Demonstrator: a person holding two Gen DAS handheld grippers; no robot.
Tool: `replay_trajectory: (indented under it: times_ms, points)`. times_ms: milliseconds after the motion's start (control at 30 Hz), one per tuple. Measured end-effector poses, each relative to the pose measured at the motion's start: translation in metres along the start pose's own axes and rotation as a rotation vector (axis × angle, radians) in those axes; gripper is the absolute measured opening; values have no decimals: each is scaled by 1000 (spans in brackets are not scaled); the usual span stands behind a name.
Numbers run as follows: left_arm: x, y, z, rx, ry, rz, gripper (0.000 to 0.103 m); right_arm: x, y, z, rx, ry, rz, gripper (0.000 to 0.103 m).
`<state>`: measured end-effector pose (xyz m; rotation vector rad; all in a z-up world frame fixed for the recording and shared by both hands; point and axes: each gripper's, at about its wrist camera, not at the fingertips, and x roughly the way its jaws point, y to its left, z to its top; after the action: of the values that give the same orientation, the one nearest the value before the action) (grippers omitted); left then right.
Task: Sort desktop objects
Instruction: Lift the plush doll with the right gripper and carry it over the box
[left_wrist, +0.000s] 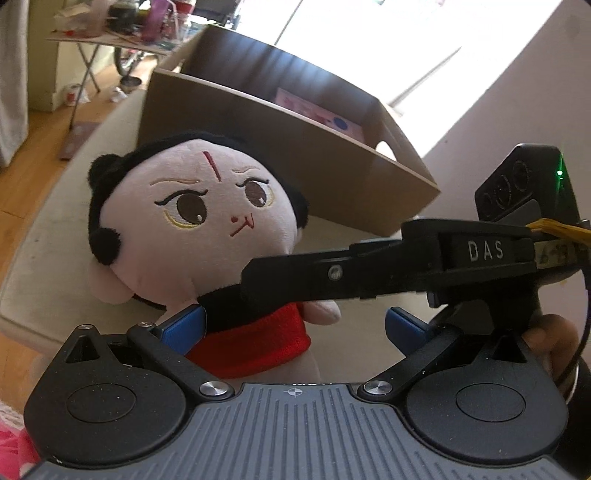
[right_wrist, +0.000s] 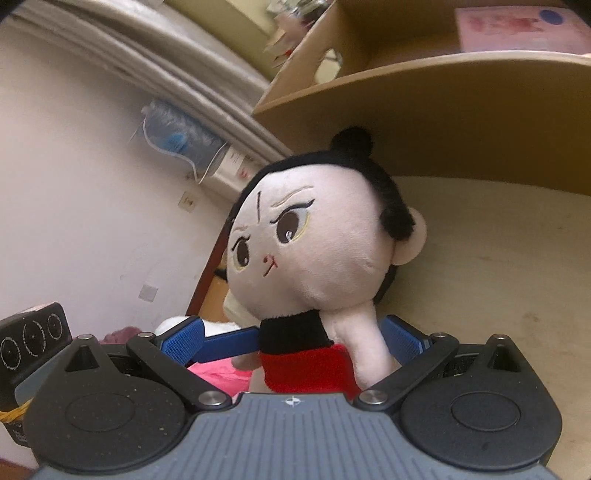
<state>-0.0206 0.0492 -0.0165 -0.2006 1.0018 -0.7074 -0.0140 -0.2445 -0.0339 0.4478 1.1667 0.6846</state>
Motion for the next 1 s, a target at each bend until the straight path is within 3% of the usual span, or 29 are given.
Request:
replay_trajectory:
  times_ms: [333,533,733,1000]
  points:
    - [-30,45,4,-164,-81,23,103,-30,-24,7,34,-150,2,103]
    - [-22,64,13,-218,-60,24,103,-19,-46,20,106,-228,34,103]
    - [-10,73,16,-232,-12,3,103,6,-58,30,131,-219,51,103]
    - [2,70,22,-204,13,15,103,30,-49,30,107,-133,102,103]
